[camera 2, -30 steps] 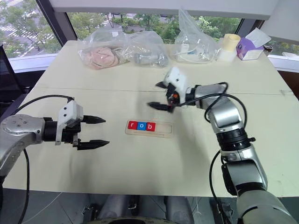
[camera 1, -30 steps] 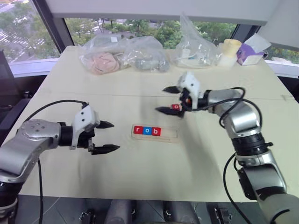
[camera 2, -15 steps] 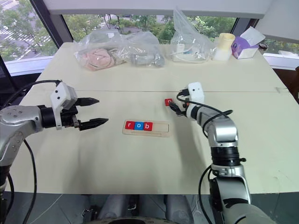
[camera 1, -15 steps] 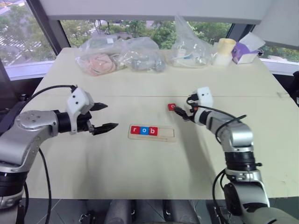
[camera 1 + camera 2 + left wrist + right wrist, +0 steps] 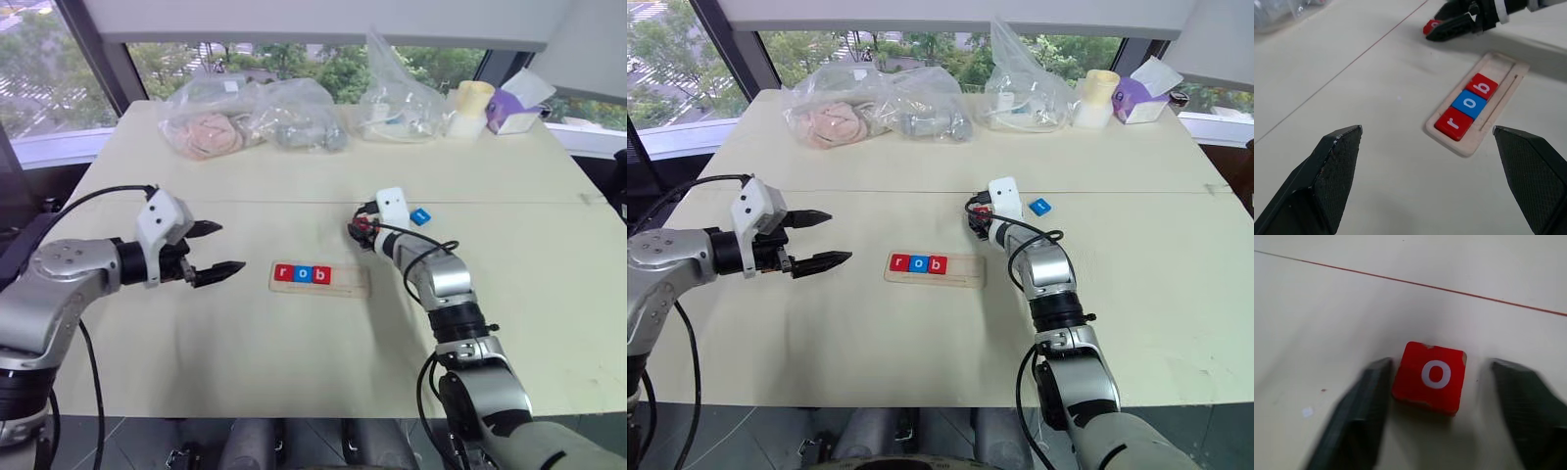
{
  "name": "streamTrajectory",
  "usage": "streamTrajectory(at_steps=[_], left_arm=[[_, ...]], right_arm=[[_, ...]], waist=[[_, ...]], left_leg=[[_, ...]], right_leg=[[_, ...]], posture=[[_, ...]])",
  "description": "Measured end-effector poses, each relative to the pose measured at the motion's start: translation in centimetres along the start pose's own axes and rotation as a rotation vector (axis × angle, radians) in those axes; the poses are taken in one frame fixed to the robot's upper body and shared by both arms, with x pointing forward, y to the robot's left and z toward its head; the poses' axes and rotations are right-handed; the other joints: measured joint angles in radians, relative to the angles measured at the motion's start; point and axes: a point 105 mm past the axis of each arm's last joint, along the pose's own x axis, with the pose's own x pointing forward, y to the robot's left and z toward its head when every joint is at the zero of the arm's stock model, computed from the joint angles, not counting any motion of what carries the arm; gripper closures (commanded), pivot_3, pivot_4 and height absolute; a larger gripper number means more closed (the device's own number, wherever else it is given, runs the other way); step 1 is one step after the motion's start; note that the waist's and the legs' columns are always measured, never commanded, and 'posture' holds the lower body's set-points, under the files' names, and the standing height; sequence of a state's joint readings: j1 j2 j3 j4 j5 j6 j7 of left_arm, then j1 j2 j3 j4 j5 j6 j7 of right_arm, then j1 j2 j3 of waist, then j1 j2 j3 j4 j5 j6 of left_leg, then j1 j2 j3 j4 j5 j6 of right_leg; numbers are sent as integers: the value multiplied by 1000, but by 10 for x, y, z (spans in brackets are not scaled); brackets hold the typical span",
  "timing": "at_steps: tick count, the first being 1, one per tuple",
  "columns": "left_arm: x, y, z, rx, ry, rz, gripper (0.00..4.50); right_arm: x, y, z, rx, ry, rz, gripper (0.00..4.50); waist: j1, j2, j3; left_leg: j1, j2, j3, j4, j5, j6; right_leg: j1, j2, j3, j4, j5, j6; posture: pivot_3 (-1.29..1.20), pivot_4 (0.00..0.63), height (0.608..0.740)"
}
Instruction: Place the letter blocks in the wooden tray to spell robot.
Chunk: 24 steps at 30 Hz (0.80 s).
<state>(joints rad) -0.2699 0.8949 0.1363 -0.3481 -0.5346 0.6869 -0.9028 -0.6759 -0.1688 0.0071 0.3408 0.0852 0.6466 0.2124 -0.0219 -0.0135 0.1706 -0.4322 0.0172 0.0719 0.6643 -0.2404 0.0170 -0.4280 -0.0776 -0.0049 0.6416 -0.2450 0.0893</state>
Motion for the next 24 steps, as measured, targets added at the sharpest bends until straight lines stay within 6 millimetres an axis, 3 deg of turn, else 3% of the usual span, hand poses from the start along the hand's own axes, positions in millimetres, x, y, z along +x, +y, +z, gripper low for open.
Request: streamTrajectory(at_steps=[1, 7, 12, 17, 20, 24], left_arm=[[0, 0, 0, -1, 1, 0, 0], [0, -3, -4, -7, 11, -7, 0], [3, -5, -5, -14, 8, -25, 0], [19, -10, -5, -31, -14, -91, 0], [24, -12, 2, -40, -48, -133, 0], [26, -9, 6, -38, -50, -165, 0]], right_arm=[[0, 1, 0, -5, -2, -1, 3327], [-13, -6, -2, 6, 8, -18, 3314], [-72, -42, 12, -1, -61, -203, 3314], [-136, -31, -28, 114, 57, -316, 3314], [-155, -22, -45, 191, 130, -340, 3314], [-163, -16, -62, 239, 202, -358, 3314]], waist=[[0, 0, 0], [5, 0, 0], [9, 0, 0], [3, -1, -1], [3, -1, -1], [3, -1, -1]], left_leg=[[0, 0, 0, 0, 0, 0], [0, 0, 0, 0, 0, 0], [-1, 0, 0, 0, 0, 0], [0, 2, 1, -1, 0, 0], [1, 4, 1, -1, 0, -1], [1, 4, 2, -1, 0, -1]], right_leg=[[0, 0, 0, 0, 0, 0], [0, -1, 0, 0, 0, 0], [0, -2, 0, -1, 0, -1], [-1, -2, 0, 0, -1, -1], [-1, -1, 0, 0, -1, -1], [-1, -2, 0, -1, -1, -1]], posture=[[0, 150, 739], [0, 150, 739], [0, 150, 739], [0, 150, 739], [0, 150, 739], [0, 150, 739]])
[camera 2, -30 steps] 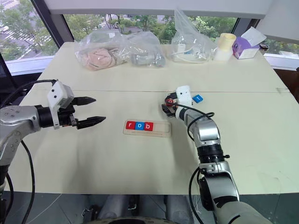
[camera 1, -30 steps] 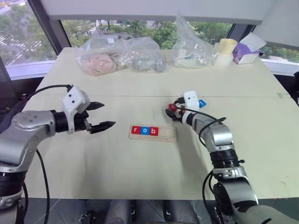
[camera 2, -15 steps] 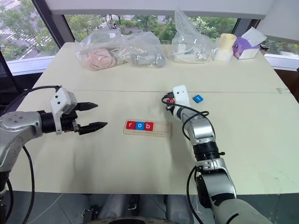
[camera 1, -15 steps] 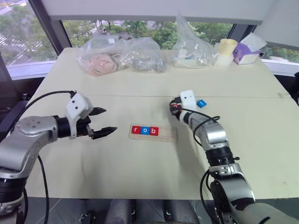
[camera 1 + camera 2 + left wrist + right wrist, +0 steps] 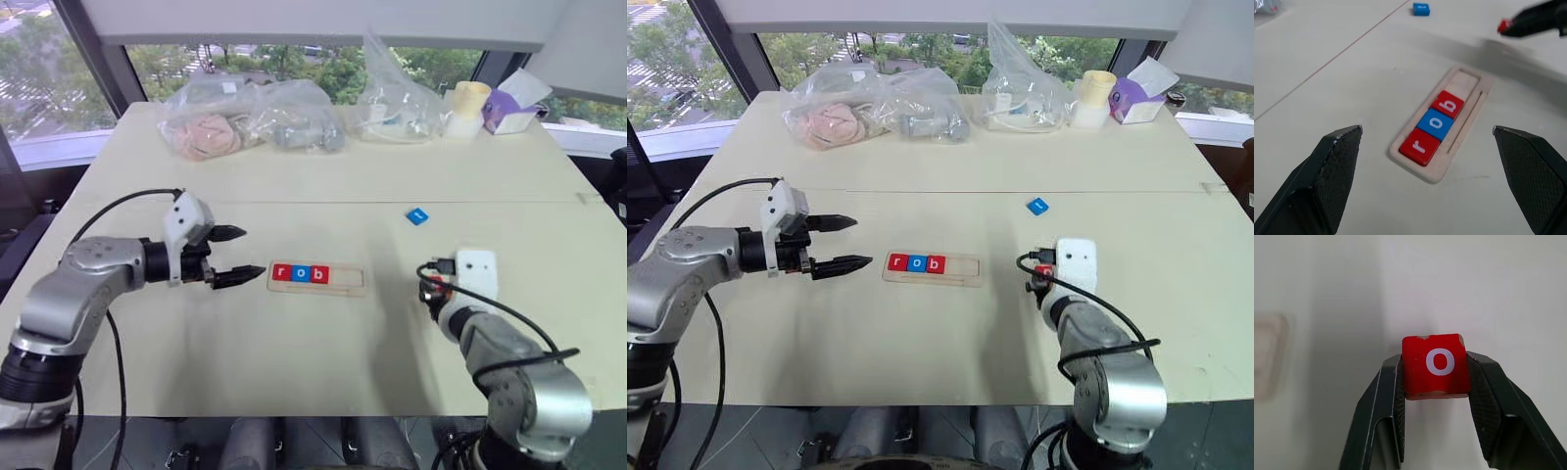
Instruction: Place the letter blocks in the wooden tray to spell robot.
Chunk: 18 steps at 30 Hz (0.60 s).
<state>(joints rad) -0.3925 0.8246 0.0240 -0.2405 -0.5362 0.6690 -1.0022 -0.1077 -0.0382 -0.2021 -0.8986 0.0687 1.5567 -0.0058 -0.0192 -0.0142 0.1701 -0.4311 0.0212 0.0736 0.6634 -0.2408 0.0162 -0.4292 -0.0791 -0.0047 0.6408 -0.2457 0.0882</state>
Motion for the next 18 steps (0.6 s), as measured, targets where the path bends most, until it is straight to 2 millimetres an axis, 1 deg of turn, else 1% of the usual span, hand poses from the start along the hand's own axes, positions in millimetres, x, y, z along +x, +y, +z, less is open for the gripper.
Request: streamTrajectory(at_steps=[4, 6, 7, 9, 10, 11, 13, 14, 15, 16, 17, 18], left_arm=[[2, 3, -5, -11, 16, -9, 0], [4, 3, -5, -14, 15, -14, 0], [5, 2, -5, -12, 17, -18, 0], [5, 2, -5, -10, 17, -19, 0], [5, 2, -5, -10, 18, -19, 0], [5, 2, -5, -10, 19, -20, 0], [4, 2, -7, -13, 24, -20, 0], [3, 1, -9, -19, 29, -23, 0], [3, 0, -10, -23, 32, -29, 0], [2, -2, -11, -31, 37, -39, 0], [0, -3, -12, -35, 42, -45, 0], [-3, -5, -14, -40, 60, -63, 0]], right_arm=[[0, 6, -9, 15, 54, -19, 3314], [0, 10, -8, 9, 49, -12, 2236], [0, 11, -8, 17, 50, -7, 1834], [1, 13, -10, 34, 59, 1, 743], [1, 11, -11, 40, 63, -3, 308], [1, 10, -12, 45, 66, -4, 64], [1, 7, -9, 47, 58, 7, 64], [2, 2, 0, 18, 15, 11, 64], [1, -7, 14, -32, -51, -8, 64], [-2, -21, 35, -114, -152, -35, 64], [-5, -29, 50, -152, -220, -43, 64], [-6, -35, 75, -176, -329, 11, 64]], waist=[[-1, 0, 0], [-1, 0, 0], [0, 0, 0], [1, 0, 0], [2, 0, 0], [2, 0, 0], [1, 0, 0], [0, 1, 0], [0, 1, 1], [-1, 1, 1], [0, 1, 1], [0, 0, 1]], left_leg=[[0, 0, 0, -1, 0, 0], [-1, 0, 0, -1, 0, 0], [-1, 0, 0, -2, 0, 0], [-1, 0, 0, -2, 0, 0], [-2, 0, 0, -2, 0, 0], [-3, 0, 0, -2, 0, 0], [-3, 0, 0, -2, 0, 0], [-3, 0, 1, -2, 0, 0], [-4, -1, 2, -2, -1, 0], [-4, -1, 2, -2, -1, 1], [-4, -2, 3, -2, -1, 1], [-4, -1, 2, -2, -1, 2]], right_leg=[[0, 0, 0, -2, 0, 0], [0, -1, 0, -3, 0, 0], [0, -1, 0, -4, 0, 0], [0, -1, 0, -5, 0, 0], [0, -1, 0, -6, 0, 0], [0, -1, 0, -7, 0, 0], [0, -2, 0, -7, 0, 0], [0, -3, 0, -8, 0, 0], [-1, -3, 0, -8, 0, -1], [-1, -4, 0, -9, 1, -1], [-1, -4, 0, -10, 0, -1], [0, -3, -1, -11, 1, -1]], posture=[[0, 150, 739], [0, 150, 739], [0, 150, 739], [0, 150, 739], [0, 150, 739], [0, 150, 739], [0, 150, 739], [0, 150, 739], [0, 150, 739], [0, 150, 739], [0, 150, 739], [0, 150, 739]])
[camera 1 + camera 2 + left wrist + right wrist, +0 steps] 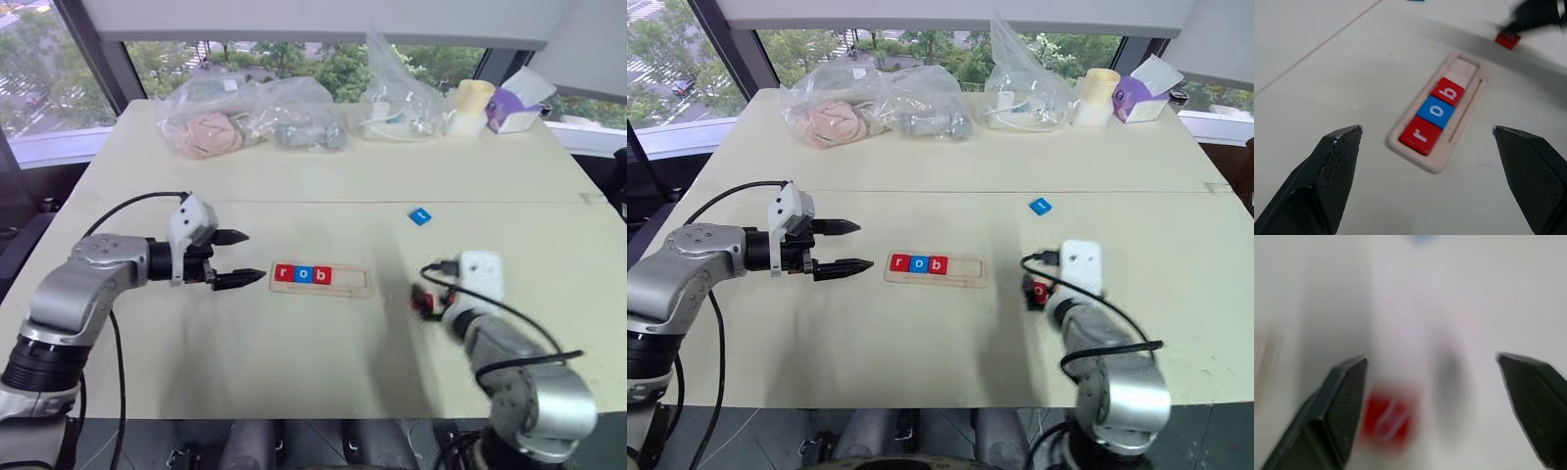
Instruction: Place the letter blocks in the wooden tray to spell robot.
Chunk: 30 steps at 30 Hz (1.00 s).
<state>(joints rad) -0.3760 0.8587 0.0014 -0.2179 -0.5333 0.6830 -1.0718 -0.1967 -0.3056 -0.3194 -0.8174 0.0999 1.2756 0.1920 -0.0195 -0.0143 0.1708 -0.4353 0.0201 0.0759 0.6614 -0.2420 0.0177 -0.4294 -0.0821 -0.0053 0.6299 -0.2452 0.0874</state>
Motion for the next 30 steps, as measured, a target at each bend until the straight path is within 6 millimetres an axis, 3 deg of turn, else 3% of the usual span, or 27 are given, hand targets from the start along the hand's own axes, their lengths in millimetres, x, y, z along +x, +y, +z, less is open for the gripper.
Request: streamTrajectory(at_steps=[2, 7, 10, 15, 18, 22, 27, 30], left_arm=[[-3, -4, 1, 12, 13, -26, 0], [-2, -11, 4, 34, 19, -65, 0], [-1, -14, 7, 50, 17, -65, 0], [-1, -24, 2, 35, 29, -62, 0], [-5, -28, -3, 22, 49, -54, 0], [-10, -31, 0, 38, 60, -36, 0], [-8, -33, 9, 58, 47, -41, 0], [-9, -32, 8, 56, 54, -40, 0]], right_arm=[[6, -3, 20, 9, -104, 113, 64], [32, 17, 20, -90, -132, 504, 64], [34, 27, 3, -213, -80, 746, 64], [28, 12, -30, -398, 56, 953, 64], [23, 1, -49, -502, 121, 1014, 64], [18, -1, -74, -518, 183, 1061, 64], [18, 0, -78, -517, 169, 1055, 64], [19, 4, -81, -498, 148, 1045, 890]], waist=[[0, 0, 0], [1, 0, 0], [4, 0, 0], [7, -1, 1], [7, -1, 1], [7, -1, 1], [7, -1, 1], [5, -2, 1]], left_leg=[[0, 2, 0, 0, 0, 0], [2, 2, 1, -2, 0, 1], [2, 2, 1, -2, 0, 1], [2, 0, 2, 0, -1, 2], [2, 1, 2, 1, -1, 2], [3, 1, 1, 2, -1, 2], [5, 1, 1, 2, -1, 2], [7, 2, 2, 2, -1, 2]], right_leg=[[0, 2, 0, 0, 0, 0], [0, 5, 0, 0, 0, 0], [1, 5, 0, 0, 0, 1], [2, 4, 0, 0, -1, 2], [2, 4, 0, 1, -1, 2], [3, 4, 0, 2, -1, 2], [5, 4, 0, 2, -1, 2], [6, 4, 0, 2, -1, 2]], posture=[[0, 150, 739], [0, 150, 739], [0, 150, 739], [0, 150, 739], [0, 150, 739], [0, 150, 739], [0, 150, 739], [0, 150, 739]])
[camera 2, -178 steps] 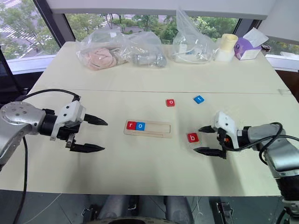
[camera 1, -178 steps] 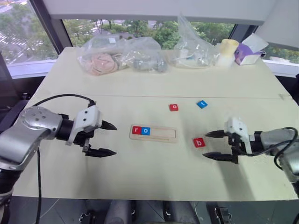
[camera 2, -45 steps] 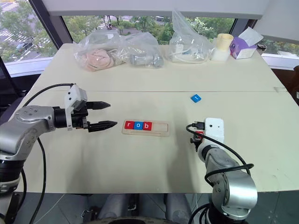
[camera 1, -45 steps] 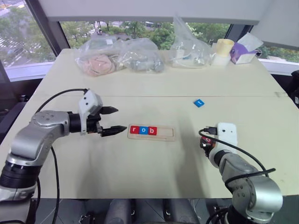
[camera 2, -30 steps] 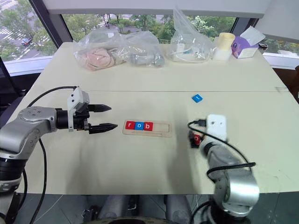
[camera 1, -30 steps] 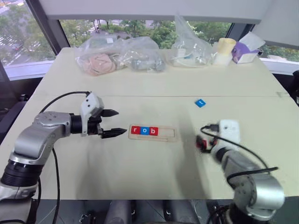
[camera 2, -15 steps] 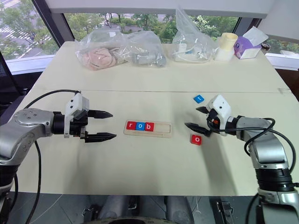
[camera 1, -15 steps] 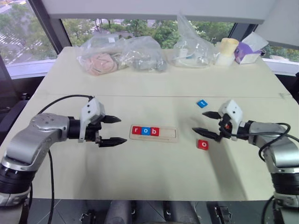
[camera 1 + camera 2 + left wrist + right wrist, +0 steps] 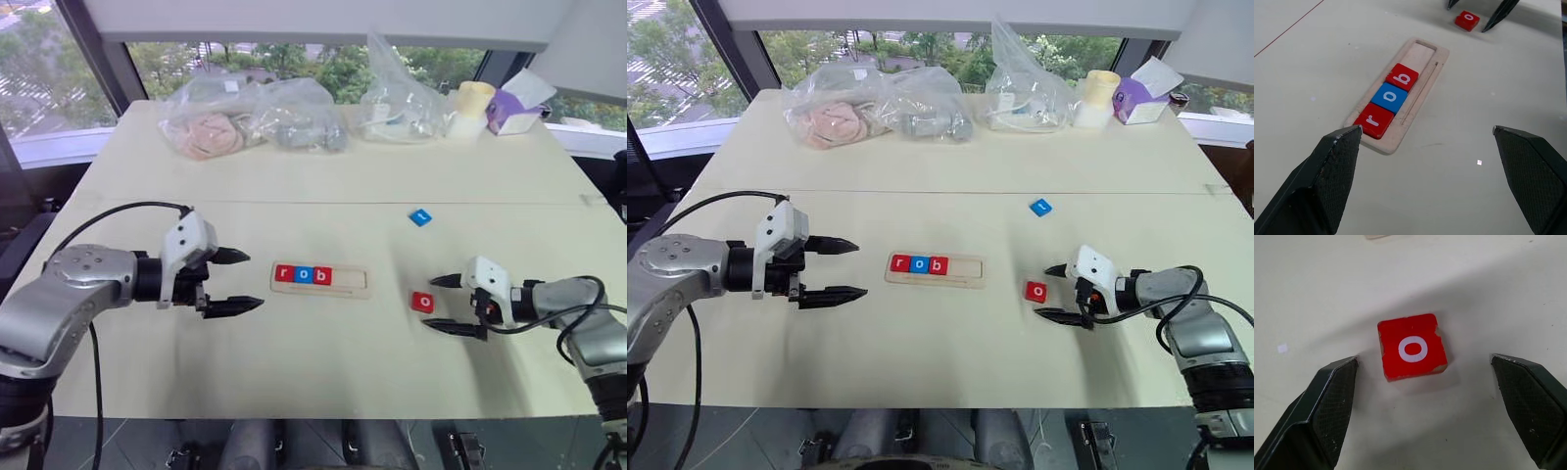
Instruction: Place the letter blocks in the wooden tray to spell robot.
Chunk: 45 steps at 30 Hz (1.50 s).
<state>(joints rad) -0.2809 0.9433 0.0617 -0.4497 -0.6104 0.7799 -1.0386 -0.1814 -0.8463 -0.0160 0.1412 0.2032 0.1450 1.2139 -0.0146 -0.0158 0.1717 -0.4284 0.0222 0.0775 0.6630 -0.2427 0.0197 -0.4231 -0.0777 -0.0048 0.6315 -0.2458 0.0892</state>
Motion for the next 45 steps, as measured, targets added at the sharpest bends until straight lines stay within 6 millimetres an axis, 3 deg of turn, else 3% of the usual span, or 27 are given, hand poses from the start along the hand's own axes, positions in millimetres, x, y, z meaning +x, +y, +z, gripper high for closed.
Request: streamTrajectory(at_steps=[5, 9, 11, 16, 19, 28, 45], left_arm=[[-2, 2, -2, -8, 7, 6, 0], [-2, 4, -3, -3, 12, 10, 0], [-2, 5, -4, 2, 16, 8, 0], [4, 4, -9, 6, 27, -15, 0], [7, 3, -11, 4, 27, -20, 0], [4, 3, -13, 2, 29, 22, 0], [9, -1, -18, -23, 13, 57, 0]], right_arm=[[1, 5, 0, -12, -14, 5, 3325], [2, 6, 4, 25, -19, -3, 3377], [6, 2, 16, 64, -46, -5, 3377], [23, -12, 99, -92, -179, 30, 3377], [43, -2, 126, -152, -216, 115, 3377], [76, 5, 112, -180, -112, 237, 3377], [92, 1, 98, -218, -64, 243, 3377]], waist=[[2, 0, 0], [0, 0, 0], [-2, 0, 0], [-2, 1, 1], [5, 1, 1], [0, 1, 1], [0, 1, 1]], left_leg=[[2, 0, 0, 0, 0, 0], [2, 1, 0, 0, 0, 0], [2, 2, 1, 0, 0, 0], [2, 5, 3, -1, 0, -1], [0, 5, 3, -1, 0, -1], [-2, 0, 5, -1, -1, 0], [-1, 1, 5, -1, -1, 0]], right_leg=[[2, -2, 0, 0, 0, 0], [2, -3, 0, 0, 0, 0], [0, -4, 1, 0, 1, -2], [-2, -3, -1, 0, 3, -5], [-3, -3, -1, 0, 3, -5], [-4, -10, -2, -1, 3, -5], [-4, -6, -2, 0, 3, -5]], posture=[[0, 150, 739], [0, 150, 739], [0, 150, 739], [0, 150, 739], [0, 150, 739], [0, 150, 739], [0, 150, 739]])
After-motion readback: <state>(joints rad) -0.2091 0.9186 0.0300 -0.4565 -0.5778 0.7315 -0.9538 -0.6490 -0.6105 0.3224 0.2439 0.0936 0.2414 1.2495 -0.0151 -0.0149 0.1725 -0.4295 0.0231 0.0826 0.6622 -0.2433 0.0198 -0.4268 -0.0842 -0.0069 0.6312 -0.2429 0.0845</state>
